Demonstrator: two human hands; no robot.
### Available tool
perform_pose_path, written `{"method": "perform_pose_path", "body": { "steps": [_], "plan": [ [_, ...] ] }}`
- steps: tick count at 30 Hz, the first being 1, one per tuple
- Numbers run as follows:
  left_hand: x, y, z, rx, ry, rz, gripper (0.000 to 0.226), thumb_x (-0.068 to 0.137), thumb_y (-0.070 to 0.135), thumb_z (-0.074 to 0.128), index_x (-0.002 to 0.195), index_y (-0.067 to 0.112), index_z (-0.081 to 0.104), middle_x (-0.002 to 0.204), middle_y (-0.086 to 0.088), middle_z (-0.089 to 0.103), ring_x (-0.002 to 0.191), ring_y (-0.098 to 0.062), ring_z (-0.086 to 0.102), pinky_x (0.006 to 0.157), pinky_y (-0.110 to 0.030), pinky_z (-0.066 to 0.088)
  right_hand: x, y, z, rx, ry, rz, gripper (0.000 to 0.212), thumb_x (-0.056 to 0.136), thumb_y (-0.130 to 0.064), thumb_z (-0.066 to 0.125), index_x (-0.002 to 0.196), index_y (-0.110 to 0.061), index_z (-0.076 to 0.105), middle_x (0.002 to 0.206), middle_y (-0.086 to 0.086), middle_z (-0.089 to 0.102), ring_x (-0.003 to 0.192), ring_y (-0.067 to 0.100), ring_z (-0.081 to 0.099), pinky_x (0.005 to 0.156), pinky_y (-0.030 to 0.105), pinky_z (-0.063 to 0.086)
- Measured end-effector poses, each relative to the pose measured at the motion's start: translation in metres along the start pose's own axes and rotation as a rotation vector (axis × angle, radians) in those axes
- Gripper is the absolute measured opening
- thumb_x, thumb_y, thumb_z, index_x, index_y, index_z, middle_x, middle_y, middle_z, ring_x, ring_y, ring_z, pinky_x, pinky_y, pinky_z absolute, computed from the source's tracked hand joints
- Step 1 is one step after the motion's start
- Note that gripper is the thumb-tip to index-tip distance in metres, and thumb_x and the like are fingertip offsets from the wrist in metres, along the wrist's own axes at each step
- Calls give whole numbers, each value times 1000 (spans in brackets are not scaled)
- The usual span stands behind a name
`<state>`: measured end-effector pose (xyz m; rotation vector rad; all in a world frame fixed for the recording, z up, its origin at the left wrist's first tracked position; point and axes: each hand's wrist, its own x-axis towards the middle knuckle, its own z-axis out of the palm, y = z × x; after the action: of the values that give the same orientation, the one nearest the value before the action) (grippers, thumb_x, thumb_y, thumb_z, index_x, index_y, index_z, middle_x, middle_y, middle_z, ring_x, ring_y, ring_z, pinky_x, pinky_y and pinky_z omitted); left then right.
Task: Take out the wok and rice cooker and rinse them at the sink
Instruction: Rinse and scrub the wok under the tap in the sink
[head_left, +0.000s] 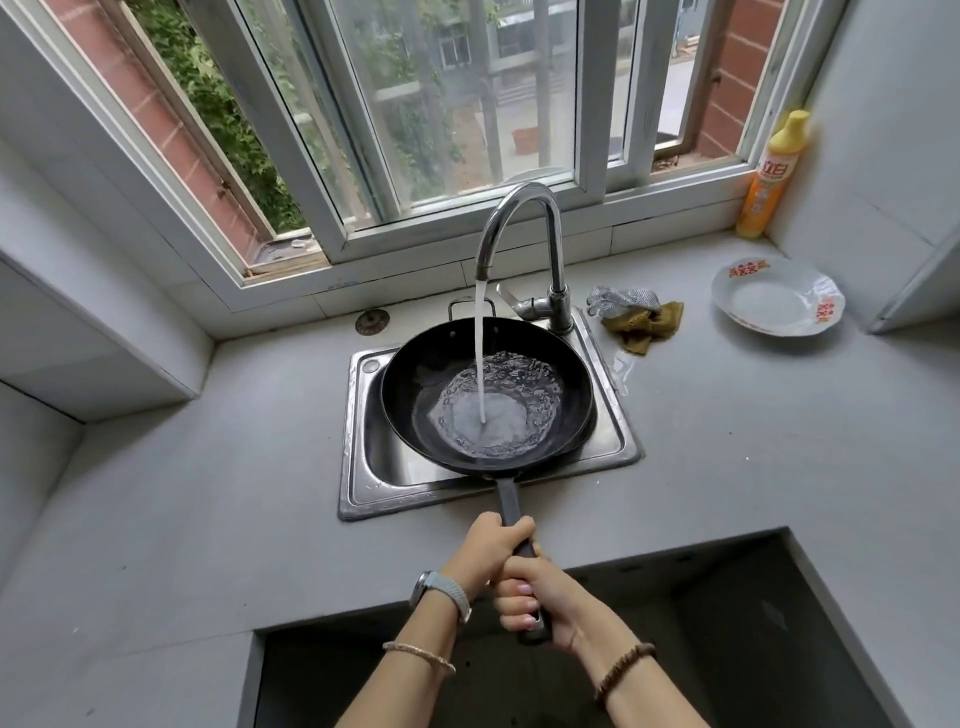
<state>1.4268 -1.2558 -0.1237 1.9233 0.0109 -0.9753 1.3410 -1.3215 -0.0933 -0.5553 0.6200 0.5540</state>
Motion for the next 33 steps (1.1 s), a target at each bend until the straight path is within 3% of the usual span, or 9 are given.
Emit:
{"method": "perform_pose_path", "body": {
  "steps": [5,7,11,15,20,23,27,31,33],
  "plan": [
    [-1,1,-2,-13,-15,2,24,68,32,62,57,13,51,60,-7,56,60,-18,54,59,-27,43,0,0,2,18,65,-3,41,91,-3,37,52,-14,33,42,-3,25,30,5,23,31,15,19],
    [-3,2,-5,-31,-38,0,27,78,26,63,57,14,51,57,-3,55,53,-12,51,55,-23,42,0,-1,6,6,101,-7,37,91,-2,39,56,-13,37,44,-2,25,30,6,24,31,14,20],
    [-5,-2,-16,-153,-140,-37,31,90,22,59,62,11,56,61,-5,60,68,-22,60,70,-30,49,1,0,20,-75,180,-9,16,91,2,37,85,-12,42,47,0,27,32,7,25,33,14,22],
    [-8,-9,-28,-264,-184,-54,38,96,17,54,58,12,57,57,-2,58,73,-28,60,82,-36,48,13,11,35,-183,292,-39,30,87,4,36,106,-19,32,47,1,31,33,9,28,34,14,25],
    [-14,-10,-33,-317,-183,-74,37,96,17,52,61,10,49,53,-1,50,56,-19,59,70,-29,51,24,18,42,-299,404,-78,24,83,3,39,100,-14,34,45,2,36,34,12,32,37,18,29],
    [-16,-8,-34,-368,-187,-81,33,96,20,52,64,12,49,52,2,49,51,-16,55,78,-35,50,24,19,46,-339,429,-101,23,83,4,38,98,-14,34,43,2,37,33,12,33,37,18,29],
    [-19,-5,-32,-273,-152,-66,35,95,24,55,62,14,52,57,1,54,61,-19,53,66,-28,47,22,19,38,-290,363,-88,23,85,2,38,98,-15,32,45,0,31,33,11,28,36,17,27],
    [-23,5,-28,-158,-99,-43,36,96,20,53,61,11,52,56,-1,57,49,-11,53,56,-21,47,17,14,28,-97,233,-55,18,92,0,36,98,-16,33,49,-1,21,32,7,22,33,13,21],
    [-23,9,-27,-92,-58,-38,36,94,18,54,59,11,50,52,1,57,45,-10,51,53,-20,45,16,14,28,-24,163,-37,17,94,-1,36,84,-15,36,49,-2,20,31,7,22,32,13,19]
  ]
}}
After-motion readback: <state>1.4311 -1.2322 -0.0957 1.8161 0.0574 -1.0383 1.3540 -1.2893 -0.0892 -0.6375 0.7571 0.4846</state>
